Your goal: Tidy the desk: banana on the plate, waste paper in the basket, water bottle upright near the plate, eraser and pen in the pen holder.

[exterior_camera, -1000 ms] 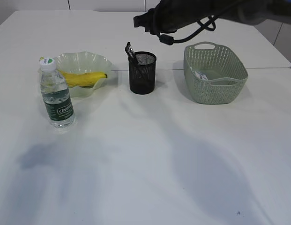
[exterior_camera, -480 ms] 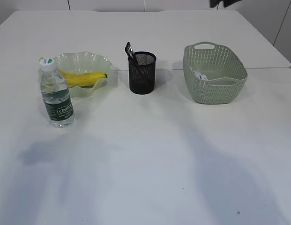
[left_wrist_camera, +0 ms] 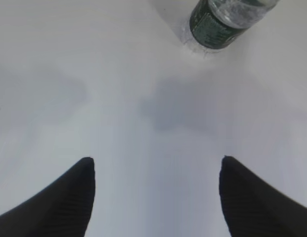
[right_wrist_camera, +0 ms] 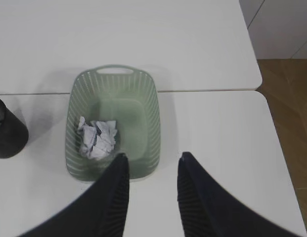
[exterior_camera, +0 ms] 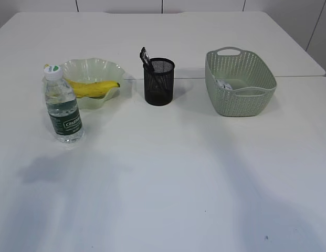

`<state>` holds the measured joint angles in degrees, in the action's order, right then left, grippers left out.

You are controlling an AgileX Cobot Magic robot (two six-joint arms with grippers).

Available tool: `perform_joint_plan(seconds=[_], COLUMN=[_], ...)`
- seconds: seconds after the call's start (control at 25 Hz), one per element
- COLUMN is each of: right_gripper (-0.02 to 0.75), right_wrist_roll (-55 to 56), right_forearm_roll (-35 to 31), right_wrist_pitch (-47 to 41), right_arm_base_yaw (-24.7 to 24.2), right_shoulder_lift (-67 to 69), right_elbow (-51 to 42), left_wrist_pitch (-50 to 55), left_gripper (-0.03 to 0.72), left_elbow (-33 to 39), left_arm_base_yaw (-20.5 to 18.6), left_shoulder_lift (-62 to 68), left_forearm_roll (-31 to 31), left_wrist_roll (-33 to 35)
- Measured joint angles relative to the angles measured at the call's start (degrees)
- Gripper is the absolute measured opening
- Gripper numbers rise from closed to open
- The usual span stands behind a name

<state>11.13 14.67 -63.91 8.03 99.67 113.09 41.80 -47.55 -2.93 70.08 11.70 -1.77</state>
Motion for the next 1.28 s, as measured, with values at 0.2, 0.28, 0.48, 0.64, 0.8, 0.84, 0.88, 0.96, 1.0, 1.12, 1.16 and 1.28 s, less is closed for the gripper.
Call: perform_joint_plan(seconds=[0.2,0.28,0.48,0.64,0.8,0.84,0.88,0.96,1.0,1.12,1.16,1.28], right_gripper=[0.252,0.253,0.29,0.297,0.3,0.301,0.301,0.302,0.302,0.302,0.302,0.302], right_wrist_roll=[0.0,0.6,3.0,3.6,3.7,3.7,3.7,3.7,3.7,3.7,3.7,4.5], right_forearm_roll=[0.4,0.4,0.4,1.4,2.4,2.6,2.7,3.1,3.4,3.9,3.9,4.0], right_wrist_pitch=[-0.2,1.4,6.0,8.1,8.3,8.3,8.4,8.4,8.3,7.5,7.4,5.1], right_arm_base_yaw=[0.0,0.0,0.0,0.0,0.0,0.0,0.0,0.0,0.0,0.0,0.0,0.0], right_shoulder_lift=[-3.4,-5.2,-12.1,-19.6,-25.8,-27.3,-28.4,-30.9,-32.0,-36.7,-38.3,-44.2], right_elbow=[-8.5,-13.6,-26.1,-34.7,-40.6,-41.8,-42.8,-44.6,-45.5,-47.5,-48.2,-49.9], left_wrist_pitch=[3.0,4.3,8.6,10.9,13.3,14.1,14.8,16.1,16.8,18.2,18.8,21.9], left_gripper=[0.554,0.554,0.554,0.541,0.537,0.537,0.537,0.537,0.537,0.537,0.537,0.537], left_elbow=[0.0,0.0,0.0,0.0,0.0,0.0,0.0,0.0,0.0,0.0,0.0,0.0], left_arm_base_yaw=[0.0,0.0,0.0,0.0,0.0,0.0,0.0,0.0,0.0,0.0,0.0,0.0], left_shoulder_lift=[-3.5,-5.6,-10.5,-14.6,-18.9,-20.0,-21.0,-23.6,-25.0,-29.1,-30.4,-34.0], left_forearm_roll=[-3.2,-4.9,-7.1,-7.2,-7.3,-7.5,-7.6,-7.6,-7.6,-7.6,-7.6,-7.6], left_wrist_roll=[0.0,0.0,0.0,0.0,0.0,0.0,0.0,0.1,0.1,0.1,0.1,0.1])
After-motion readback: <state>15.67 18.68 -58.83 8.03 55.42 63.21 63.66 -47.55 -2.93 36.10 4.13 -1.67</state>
